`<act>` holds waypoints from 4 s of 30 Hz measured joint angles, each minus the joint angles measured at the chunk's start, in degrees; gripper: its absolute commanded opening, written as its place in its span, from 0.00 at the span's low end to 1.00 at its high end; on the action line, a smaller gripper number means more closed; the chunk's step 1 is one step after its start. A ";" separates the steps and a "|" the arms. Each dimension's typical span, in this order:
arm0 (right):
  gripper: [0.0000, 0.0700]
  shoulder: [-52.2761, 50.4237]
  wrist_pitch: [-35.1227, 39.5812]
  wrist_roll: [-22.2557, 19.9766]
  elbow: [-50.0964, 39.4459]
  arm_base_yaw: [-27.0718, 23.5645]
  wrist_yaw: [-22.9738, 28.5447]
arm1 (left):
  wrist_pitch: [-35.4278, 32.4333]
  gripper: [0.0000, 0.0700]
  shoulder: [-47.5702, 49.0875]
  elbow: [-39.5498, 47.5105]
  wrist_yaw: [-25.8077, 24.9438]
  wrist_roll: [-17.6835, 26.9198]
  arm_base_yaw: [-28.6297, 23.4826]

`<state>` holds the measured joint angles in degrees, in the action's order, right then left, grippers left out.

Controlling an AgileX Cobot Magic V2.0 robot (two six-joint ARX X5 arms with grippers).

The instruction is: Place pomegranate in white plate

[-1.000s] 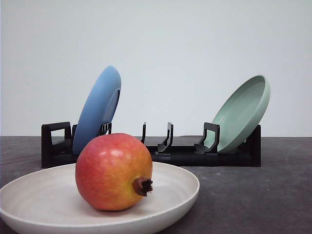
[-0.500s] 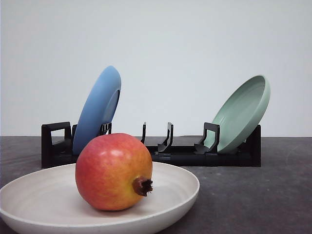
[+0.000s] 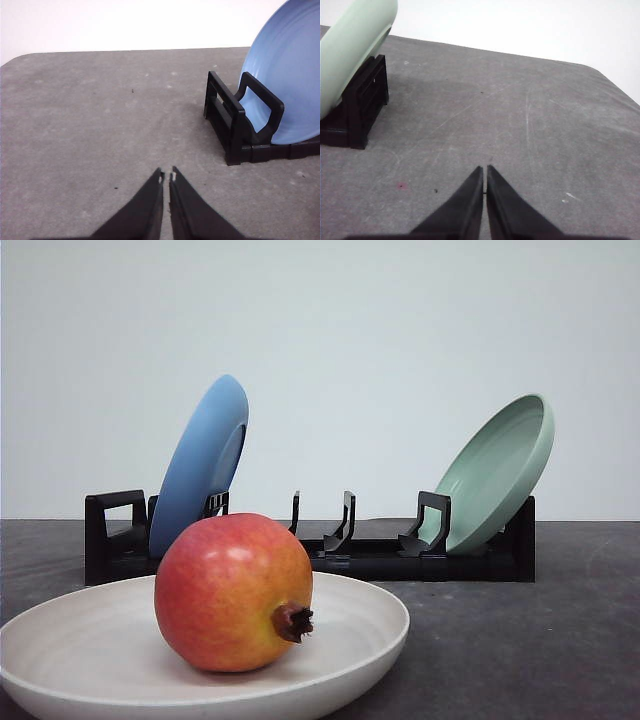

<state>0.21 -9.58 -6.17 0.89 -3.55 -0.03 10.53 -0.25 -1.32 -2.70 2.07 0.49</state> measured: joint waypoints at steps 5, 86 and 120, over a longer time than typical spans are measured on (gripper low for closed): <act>0.01 0.00 0.00 0.00 0.00 0.00 0.00 | 0.02 0.00 0.00 0.00 0.00 0.00 0.00; 0.01 0.00 0.00 0.00 0.00 0.00 0.00 | 0.00 0.00 0.00 0.00 0.00 0.02 0.00; 0.01 0.00 0.00 0.00 0.00 0.00 0.00 | 0.00 0.00 0.00 0.00 0.00 0.00 0.00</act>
<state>0.21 -9.58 -6.17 0.89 -3.55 -0.03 10.53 -0.25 -1.32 -2.70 2.07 0.49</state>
